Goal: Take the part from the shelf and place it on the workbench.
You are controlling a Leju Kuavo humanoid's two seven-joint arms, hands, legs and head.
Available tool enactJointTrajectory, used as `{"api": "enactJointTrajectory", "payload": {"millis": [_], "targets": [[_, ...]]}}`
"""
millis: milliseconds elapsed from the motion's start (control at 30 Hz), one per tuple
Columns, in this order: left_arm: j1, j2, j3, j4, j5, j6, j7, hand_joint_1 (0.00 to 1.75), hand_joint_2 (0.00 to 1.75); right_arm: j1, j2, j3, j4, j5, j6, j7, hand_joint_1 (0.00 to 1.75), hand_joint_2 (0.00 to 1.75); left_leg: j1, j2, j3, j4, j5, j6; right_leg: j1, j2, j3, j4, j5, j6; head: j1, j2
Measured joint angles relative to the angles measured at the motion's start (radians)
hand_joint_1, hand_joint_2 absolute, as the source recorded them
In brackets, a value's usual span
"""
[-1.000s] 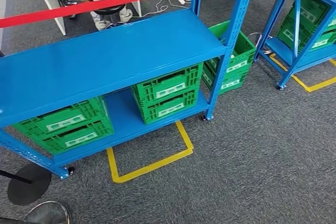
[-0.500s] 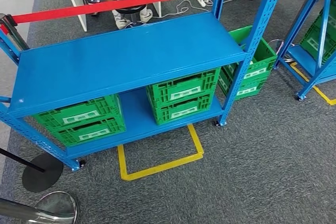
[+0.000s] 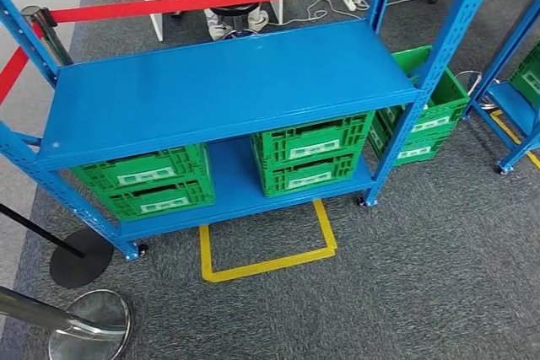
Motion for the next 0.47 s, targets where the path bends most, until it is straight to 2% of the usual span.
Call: {"api": "enactJointTrajectory", "payload": {"millis": [33,100,167,233,267,300,333,367,400,433,467], "targets": [[0.001,0.000,0.000,0.000,0.000,0.000,0.000,0.00,0.00,0.000,0.000,0.000,0.000,0.000,0.000,0.000,0.00,0.00,0.001,-0.007,0.000,-0.002,0.002,0.005,0.000,-0.005,0.002,-0.003,0.000,0.005,0.001,0.000],[0.004,0.000,0.000,0.000,0.000,0.000,0.000,0.00,0.00,-0.001,0.000,0.000,0.000,0.002,0.002,0.000,0.00,0.00,0.006,-0.019,0.002,-0.008,0.007,0.016,-0.002,0.010,-0.007,0.017,-0.016,0.016,0.002,0.000],[0.003,0.000,0.000,0.000,-0.001,0.000,0.000,0.00,0.00,0.000,0.001,0.000,0.001,0.004,0.002,0.000,0.00,0.00,0.010,-0.030,0.004,-0.012,0.009,0.025,-0.004,0.040,-0.051,0.111,-0.069,0.025,0.005,0.000],[0.001,0.000,0.000,0.000,-0.002,0.000,0.000,0.00,0.00,0.001,0.001,0.000,0.001,0.005,0.003,0.001,0.00,0.00,0.010,-0.044,0.004,-0.011,0.008,0.029,-0.005,0.051,-0.115,0.242,-0.124,0.029,0.007,0.000],[0.001,0.000,0.000,0.000,-0.002,0.000,0.000,0.00,0.00,0.002,0.001,0.000,0.001,0.005,0.003,0.001,0.00,0.00,0.010,-0.052,0.005,-0.011,0.008,0.029,-0.005,0.053,-0.134,0.277,-0.129,0.030,0.008,0.000],[0.002,0.000,0.000,0.000,-0.002,0.000,0.000,0.00,0.00,0.002,0.001,0.000,0.001,0.006,0.003,0.001,0.00,0.00,0.010,-0.060,0.006,-0.011,0.008,0.029,-0.006,0.053,-0.135,0.272,-0.113,0.030,0.008,0.000],[0.002,-0.001,0.000,0.000,-0.002,0.000,0.000,0.00,0.00,0.002,0.001,0.000,0.001,0.007,0.003,0.002,0.00,0.00,0.011,-0.068,0.008,-0.010,0.007,0.028,-0.007,0.055,-0.115,0.227,-0.080,0.030,0.008,0.000],[0.002,-0.001,0.000,0.000,-0.003,0.000,0.000,0.00,0.00,0.001,0.001,0.000,0.001,0.007,0.002,0.002,0.00,0.00,0.012,-0.077,0.010,-0.010,0.006,0.025,-0.009,0.062,-0.082,0.154,-0.041,0.030,0.008,0.000],[0.002,-0.001,0.000,0.000,-0.003,0.000,0.000,0.00,0.00,0.000,0.001,0.000,0.001,0.007,0.002,0.002,0.00,0.00,0.011,-0.084,0.011,-0.007,0.004,0.021,-0.012,0.076,-0.049,0.085,-0.014,0.030,0.009,0.000],[0.002,-0.001,0.000,0.000,-0.003,0.000,0.000,0.00,0.00,-0.001,0.001,0.000,0.001,0.008,0.002,0.002,0.00,0.00,0.010,-0.091,0.010,-0.004,0.003,0.015,-0.014,0.087,-0.024,0.034,0.002,0.027,0.008,0.000],[0.002,0.000,0.000,0.000,-0.004,0.000,0.000,0.00,0.00,-0.001,0.001,0.000,0.001,0.008,0.003,0.002,0.00,0.00,0.009,-0.094,0.009,-0.002,0.002,0.012,-0.015,0.097,-0.011,0.009,0.006,0.026,0.009,0.000]]}}
